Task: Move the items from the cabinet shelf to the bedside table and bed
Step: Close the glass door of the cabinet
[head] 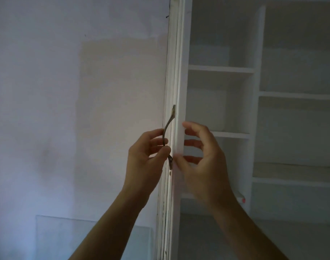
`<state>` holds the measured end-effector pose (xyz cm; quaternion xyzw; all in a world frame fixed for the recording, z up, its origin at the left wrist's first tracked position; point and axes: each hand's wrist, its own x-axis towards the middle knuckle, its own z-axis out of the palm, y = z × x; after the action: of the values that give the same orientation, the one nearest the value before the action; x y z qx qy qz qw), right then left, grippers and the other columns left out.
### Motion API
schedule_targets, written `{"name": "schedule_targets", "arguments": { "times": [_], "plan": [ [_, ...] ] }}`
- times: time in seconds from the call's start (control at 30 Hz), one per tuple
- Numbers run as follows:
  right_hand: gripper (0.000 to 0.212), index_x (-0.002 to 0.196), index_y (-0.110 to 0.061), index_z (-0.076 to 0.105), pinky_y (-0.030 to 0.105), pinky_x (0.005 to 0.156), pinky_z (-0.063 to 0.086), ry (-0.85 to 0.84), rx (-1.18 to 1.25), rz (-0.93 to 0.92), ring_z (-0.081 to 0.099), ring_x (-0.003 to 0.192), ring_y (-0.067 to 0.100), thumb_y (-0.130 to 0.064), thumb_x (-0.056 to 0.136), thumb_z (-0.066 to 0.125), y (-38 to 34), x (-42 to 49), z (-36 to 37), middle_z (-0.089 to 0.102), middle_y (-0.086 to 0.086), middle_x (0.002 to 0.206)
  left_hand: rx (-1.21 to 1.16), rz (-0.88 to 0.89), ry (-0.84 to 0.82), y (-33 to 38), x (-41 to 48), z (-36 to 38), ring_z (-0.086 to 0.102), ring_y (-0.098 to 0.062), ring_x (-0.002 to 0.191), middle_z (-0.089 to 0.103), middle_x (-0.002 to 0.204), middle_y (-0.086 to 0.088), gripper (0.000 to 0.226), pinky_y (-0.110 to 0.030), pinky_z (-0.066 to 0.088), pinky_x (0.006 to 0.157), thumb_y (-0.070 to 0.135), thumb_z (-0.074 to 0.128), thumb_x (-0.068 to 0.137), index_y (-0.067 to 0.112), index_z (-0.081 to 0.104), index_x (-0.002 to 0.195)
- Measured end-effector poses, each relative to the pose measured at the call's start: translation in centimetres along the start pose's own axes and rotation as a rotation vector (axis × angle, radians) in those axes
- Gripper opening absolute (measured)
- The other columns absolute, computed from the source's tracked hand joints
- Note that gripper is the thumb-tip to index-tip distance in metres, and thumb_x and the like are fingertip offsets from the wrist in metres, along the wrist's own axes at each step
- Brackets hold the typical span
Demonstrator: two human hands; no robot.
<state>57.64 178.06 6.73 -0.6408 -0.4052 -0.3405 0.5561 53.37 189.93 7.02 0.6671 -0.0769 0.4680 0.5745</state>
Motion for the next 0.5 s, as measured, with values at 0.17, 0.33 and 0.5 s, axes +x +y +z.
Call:
{"name": "schedule_targets", "arguments": {
  "times": [0.17,0.33,0.5],
  "plan": [
    [0.066,0.141,-0.026,0.05,0.023,0.084,0.061,0.039,0.045,-0.022,0.066,0.114,0.01,-0.014,0.083,0.079,0.5,0.0,0.3,0.065,-0.006,0.129,-0.159,0.073,-0.014,-0.9,1.2,0.0,0.075,-0.02,0.089,0.076,0.091,-0.002,0.026,-0.033,0.063,0.075,-0.002,0.062,0.091,0.018,0.069,0.106],
    [0.066,0.142,-0.028,0.05,0.015,0.082,0.059,0.029,0.062,-0.022,0.066,0.112,0.006,-0.016,0.084,0.078,1.0,0.0,-0.3,0.065,-0.007,0.129,-0.256,0.141,-0.072,-1.5,1.2,0.2,0.076,-0.017,0.082,0.076,0.081,0.004,0.026,-0.025,0.06,0.069,-0.005,0.06,0.09,0.017,0.069,0.099],
    [0.064,0.141,-0.03,0.05,0.015,0.081,0.059,0.028,0.096,-0.026,0.066,0.111,0.005,-0.015,0.085,0.078,1.5,-0.1,-1.0,0.065,-0.009,0.127,-0.261,0.174,-0.106,-1.9,1.4,0.8,0.075,-0.015,0.081,0.076,0.079,0.006,0.024,-0.024,0.06,0.07,-0.005,0.058,0.091,0.014,0.068,0.102]
  ]
}}
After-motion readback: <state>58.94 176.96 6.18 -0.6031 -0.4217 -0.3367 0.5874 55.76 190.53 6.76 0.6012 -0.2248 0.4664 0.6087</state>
